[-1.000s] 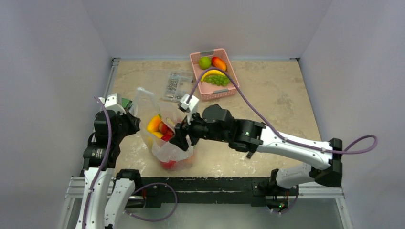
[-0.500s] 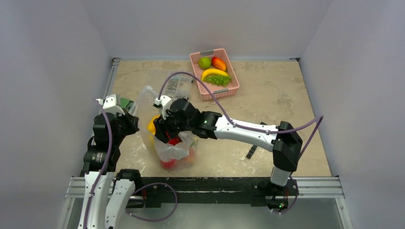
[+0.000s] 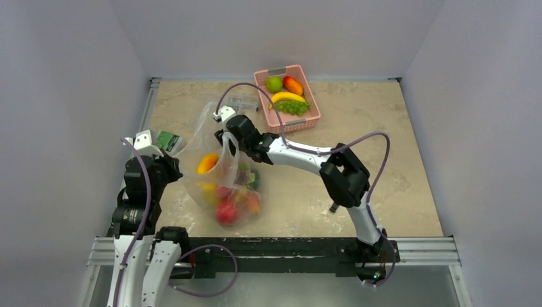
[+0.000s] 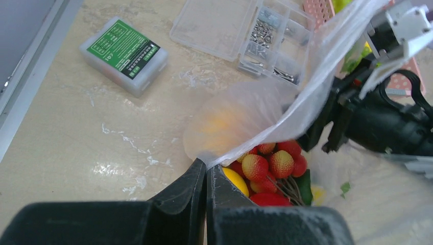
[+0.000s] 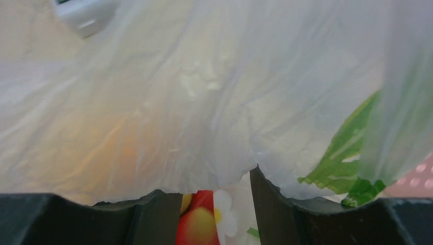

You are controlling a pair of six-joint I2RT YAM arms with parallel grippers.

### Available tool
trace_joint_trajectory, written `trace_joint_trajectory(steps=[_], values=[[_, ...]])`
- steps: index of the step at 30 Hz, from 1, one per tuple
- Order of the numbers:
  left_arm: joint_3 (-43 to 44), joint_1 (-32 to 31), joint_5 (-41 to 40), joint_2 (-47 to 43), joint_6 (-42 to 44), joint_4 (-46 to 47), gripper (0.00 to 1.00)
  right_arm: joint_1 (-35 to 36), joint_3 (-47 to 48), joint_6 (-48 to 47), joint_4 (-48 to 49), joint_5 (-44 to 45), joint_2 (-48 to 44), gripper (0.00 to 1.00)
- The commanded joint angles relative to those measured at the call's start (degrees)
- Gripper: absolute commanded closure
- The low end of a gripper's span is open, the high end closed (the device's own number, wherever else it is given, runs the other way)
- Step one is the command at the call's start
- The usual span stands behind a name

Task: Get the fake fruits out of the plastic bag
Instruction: Adjust the plastic bag at the center of the board.

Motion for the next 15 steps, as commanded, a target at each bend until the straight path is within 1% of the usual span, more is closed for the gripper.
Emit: trace_joint_trajectory(steps=[1, 3, 6, 8, 9, 10, 11, 12, 14, 15], values=[[0.0, 0.5, -2.2, 1.1, 0.7, 2.0, 1.0, -1.1, 13.8, -6.8, 0.8, 3.0, 4.6, 0.51], [-0.1, 0.5, -2.0, 1.3, 0.8, 2.3, 1.0, -1.1, 18.4, -7.1, -3.4, 1.5, 5.9, 0.5], [-0.2, 0.5, -1.5, 1.5, 1.0, 2.5, 1.0, -1.1, 17.7, -7.0, -4.5, -1.0, 3.0, 0.44], [-0.2, 0.4, -1.0, 1.3, 1.0, 2.8, 1.0, -1.1, 19.2, -6.0, -9.6, -3.6, 1.6, 0.38], [-0.3, 0.4, -0.7, 1.1, 1.0, 2.9, 1.0, -1.1, 20.5, -4.5, -13.2, -5.1, 0.7, 0.35], [-0.5, 0.4, -0.6, 1.0, 1.0, 2.8, 1.0, -1.1, 21.6, -2.8, -16.9, -6.7, -0.2, 0.29], [-0.5, 0.5, -0.5, 1.0, 1.0, 2.7, 1.0, -1.1, 22.6, -1.2, -20.3, -8.9, -1.4, 0.25], [-0.4, 0.5, -0.3, 1.1, 1.0, 2.7, 1.0, -1.1, 22.6, 0.6, -23.2, -9.4, -2.9, 0.21], [-0.3, 0.4, 0.1, 1.2, 1.1, 2.8, 1.0, -1.1, 21.7, 3.0, -27.8, -10.9, -6.0, 0.1], [-0.3, 0.4, 0.3, 1.2, 1.1, 2.8, 1.0, -1.1, 21.7, 4.0, -30.3, -10.8, -7.0, 0.07]])
